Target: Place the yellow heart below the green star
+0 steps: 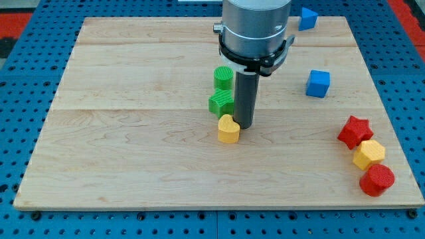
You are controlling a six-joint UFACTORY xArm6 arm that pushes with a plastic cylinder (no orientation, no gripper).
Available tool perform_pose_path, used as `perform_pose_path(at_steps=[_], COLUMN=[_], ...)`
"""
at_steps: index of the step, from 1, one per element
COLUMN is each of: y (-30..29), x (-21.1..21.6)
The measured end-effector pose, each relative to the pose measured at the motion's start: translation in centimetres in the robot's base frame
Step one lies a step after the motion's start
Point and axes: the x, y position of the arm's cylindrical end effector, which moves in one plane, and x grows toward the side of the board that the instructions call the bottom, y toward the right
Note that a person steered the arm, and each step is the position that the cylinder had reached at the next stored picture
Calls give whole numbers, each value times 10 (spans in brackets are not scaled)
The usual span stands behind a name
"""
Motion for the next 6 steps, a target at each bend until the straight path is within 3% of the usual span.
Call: perform_pose_path(at_steps=[4, 6], y=[2, -21], x=[52, 53])
